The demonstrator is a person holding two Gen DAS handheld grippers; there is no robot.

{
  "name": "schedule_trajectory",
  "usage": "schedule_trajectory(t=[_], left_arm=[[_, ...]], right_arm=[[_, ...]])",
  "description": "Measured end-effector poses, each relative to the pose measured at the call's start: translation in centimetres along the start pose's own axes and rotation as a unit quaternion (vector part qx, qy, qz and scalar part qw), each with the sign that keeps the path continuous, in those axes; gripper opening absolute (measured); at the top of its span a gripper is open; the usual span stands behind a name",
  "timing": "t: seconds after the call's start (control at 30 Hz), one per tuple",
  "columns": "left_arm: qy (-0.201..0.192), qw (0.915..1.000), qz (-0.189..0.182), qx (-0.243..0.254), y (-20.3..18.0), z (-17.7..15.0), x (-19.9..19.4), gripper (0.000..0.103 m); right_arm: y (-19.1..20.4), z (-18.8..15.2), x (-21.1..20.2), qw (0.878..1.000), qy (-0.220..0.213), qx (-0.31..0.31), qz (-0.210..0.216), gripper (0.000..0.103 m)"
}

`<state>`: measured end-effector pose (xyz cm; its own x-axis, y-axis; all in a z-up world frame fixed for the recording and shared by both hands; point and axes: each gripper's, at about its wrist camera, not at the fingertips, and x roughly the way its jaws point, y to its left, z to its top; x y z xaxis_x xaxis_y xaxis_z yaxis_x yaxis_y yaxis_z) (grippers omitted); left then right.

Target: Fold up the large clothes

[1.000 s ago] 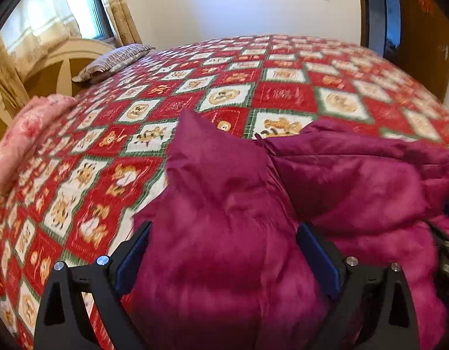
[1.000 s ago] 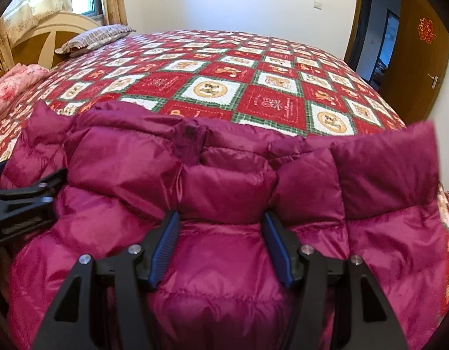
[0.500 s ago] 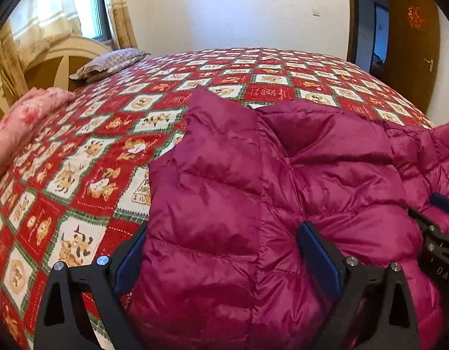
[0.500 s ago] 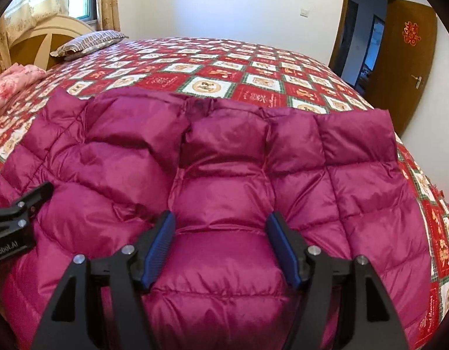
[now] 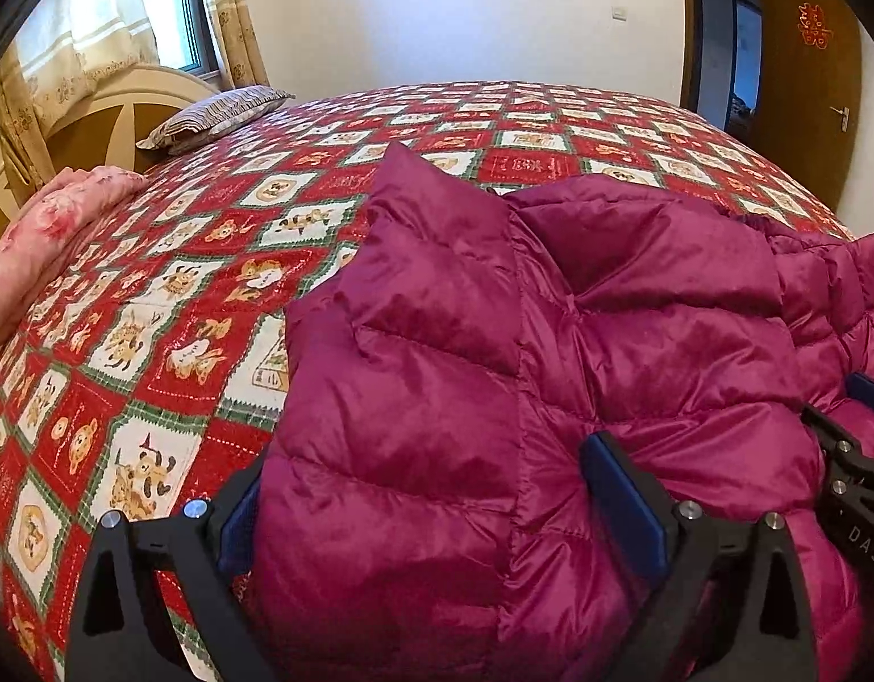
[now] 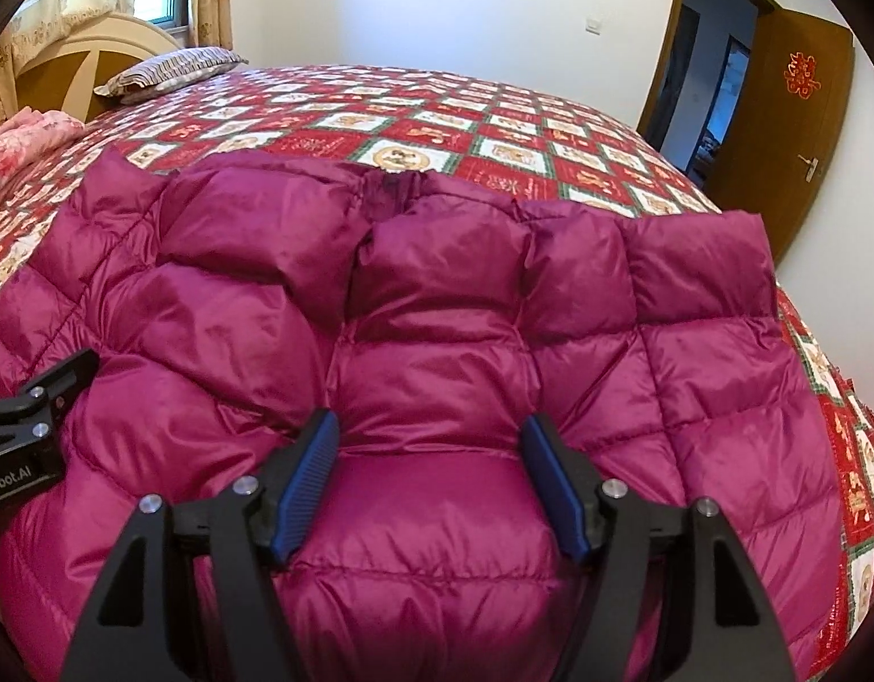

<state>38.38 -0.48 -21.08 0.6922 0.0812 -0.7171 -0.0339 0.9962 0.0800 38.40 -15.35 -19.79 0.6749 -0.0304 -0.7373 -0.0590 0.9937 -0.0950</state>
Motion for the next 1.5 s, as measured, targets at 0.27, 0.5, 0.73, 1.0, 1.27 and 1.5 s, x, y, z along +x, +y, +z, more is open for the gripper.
schedule_trajectory(t=[0.27, 0.5, 0.73, 1.0, 1.27, 1.5], left_arm=[[-0.007, 0.9999, -0.009, -0.011, 0.8, -1.0, -2.7, 0.099], [-0.021, 0.9991, -0.027, -0.024, 1.7, -3.5, -4.3, 0.099], [-0.018, 0.9990, -0.028, -0.029, 1.5, -3.8, -3.9, 0.099], [-0.021, 0.9982, -0.031, -0.047, 2.9, -4.1, -5.7, 0.099], [0.008, 0.9932, -0.064, -0.097, 5.2, -5.9, -4.7, 0.099], [0.003, 0.9941, -0.068, -0.084, 4.4, -5.9, -4.7, 0.099]], right_arm=[[0.0, -0.8, -2.2, 1.000, -0.002, -0.006, -0.006, 0.072], [0.5, -3.6, -4.9, 1.000, -0.021, -0.008, -0.016, 0.077], [0.9, -3.6, -3.9, 1.000, -0.012, -0.012, -0.024, 0.078], [0.7, -3.8, -5.1, 1.000, -0.009, -0.006, -0.012, 0.079], [1.2, -5.2, -6.1, 1.000, -0.020, -0.011, -0.020, 0.079], [1.3, -5.4, -5.1, 1.000, -0.011, -0.011, -0.019, 0.080]])
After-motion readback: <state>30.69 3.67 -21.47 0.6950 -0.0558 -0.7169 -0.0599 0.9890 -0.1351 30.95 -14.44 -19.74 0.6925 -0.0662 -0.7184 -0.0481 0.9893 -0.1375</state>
